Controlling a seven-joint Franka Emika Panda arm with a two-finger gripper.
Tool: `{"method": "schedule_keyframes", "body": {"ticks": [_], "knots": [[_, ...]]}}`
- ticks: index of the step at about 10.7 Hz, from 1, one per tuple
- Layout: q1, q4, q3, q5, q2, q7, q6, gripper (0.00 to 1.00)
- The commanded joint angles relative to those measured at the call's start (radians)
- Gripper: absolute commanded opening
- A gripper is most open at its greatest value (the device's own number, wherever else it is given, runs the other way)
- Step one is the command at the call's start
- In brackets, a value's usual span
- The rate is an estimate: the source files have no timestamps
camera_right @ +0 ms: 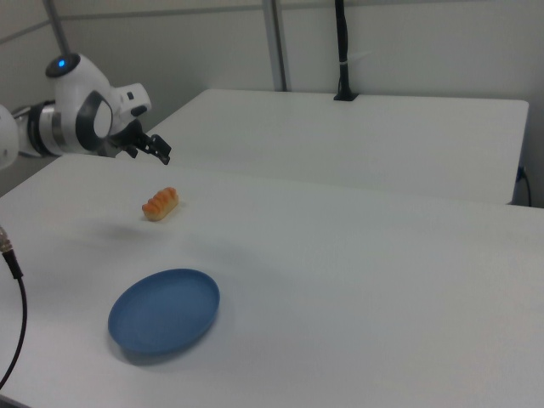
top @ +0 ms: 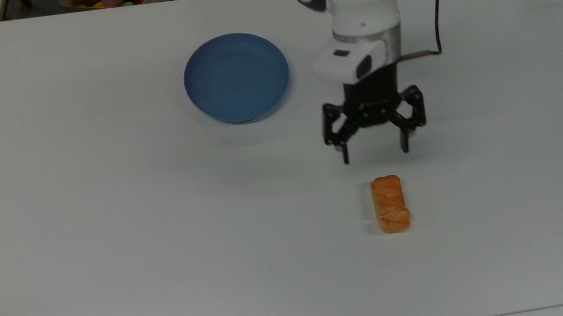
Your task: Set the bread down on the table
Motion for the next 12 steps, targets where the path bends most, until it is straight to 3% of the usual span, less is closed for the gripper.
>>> {"method": "schedule_keyframes", "body": {"ticks": [1,4,6,9,12], "knots": [[-0.067,-0.097,-0.003,-0.031,-0.193,-0.025,-0.31,1.0],[-0.148,-0.182,-0.001,-0.039,-0.377,-0.166,-0.609,1.0],[-0.223,-0.224,0.006,-0.037,-0.48,-0.243,-0.697,1.0],[-0.335,-0.232,0.018,-0.028,-0.545,-0.314,-0.814,1.0],[-0.351,-0.244,0.012,-0.028,-0.562,-0.315,-0.857,1.0]]}}
